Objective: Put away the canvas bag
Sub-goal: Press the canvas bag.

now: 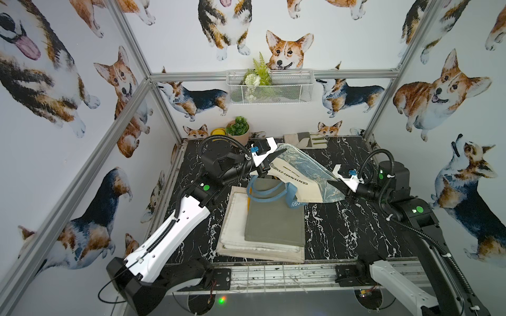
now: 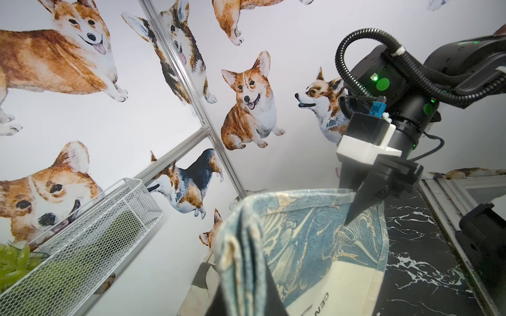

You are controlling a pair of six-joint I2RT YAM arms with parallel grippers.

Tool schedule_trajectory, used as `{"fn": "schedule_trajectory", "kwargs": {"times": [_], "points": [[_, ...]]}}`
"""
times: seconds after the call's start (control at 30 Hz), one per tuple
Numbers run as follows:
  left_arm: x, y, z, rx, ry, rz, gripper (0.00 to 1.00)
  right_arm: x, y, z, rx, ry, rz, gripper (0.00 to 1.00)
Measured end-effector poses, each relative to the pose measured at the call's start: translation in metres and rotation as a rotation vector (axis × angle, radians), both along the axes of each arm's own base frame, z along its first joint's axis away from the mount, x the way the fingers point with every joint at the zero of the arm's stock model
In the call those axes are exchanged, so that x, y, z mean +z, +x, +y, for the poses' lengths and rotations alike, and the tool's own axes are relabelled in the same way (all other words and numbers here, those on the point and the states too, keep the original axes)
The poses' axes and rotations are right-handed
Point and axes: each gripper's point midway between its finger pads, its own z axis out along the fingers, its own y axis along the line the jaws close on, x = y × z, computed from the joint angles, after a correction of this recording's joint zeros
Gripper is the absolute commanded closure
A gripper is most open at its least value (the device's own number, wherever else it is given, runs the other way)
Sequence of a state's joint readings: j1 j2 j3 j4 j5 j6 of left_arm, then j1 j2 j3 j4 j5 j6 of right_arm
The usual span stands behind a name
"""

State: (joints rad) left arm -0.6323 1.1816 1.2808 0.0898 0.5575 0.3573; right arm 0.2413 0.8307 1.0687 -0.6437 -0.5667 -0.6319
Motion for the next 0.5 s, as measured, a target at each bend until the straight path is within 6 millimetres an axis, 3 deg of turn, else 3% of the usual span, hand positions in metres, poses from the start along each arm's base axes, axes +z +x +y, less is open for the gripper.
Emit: {"fn": "schedule_trajectory", "kwargs": {"times": [0.03,0.07,0.17,0.3,0.5], "points": [[-0.002,0.000,0.000,0.001,0.005,0.009,0.58,0.000,0.001,-0.001,-0.010,-0.006,0.001,1.00],[-0.005,0.001,0.000,0.001,0.015,0.017,0.47,0.000,0.002,-0.002,-0.016,-0.010,-0.001,1.00],[-0.009,0.003,0.002,0.040,0.048,0.023,0.24,0.001,0.007,-0.009,-0.052,-0.047,-0.004,1.00],[-0.016,-0.010,0.004,0.062,0.124,-0.004,0.19,0.004,0.014,-0.018,-0.090,-0.114,-0.013,1.00],[0.001,-0.031,0.018,0.147,0.221,-0.133,0.16,0.011,0.022,-0.026,-0.115,-0.192,-0.034,1.00]]}}
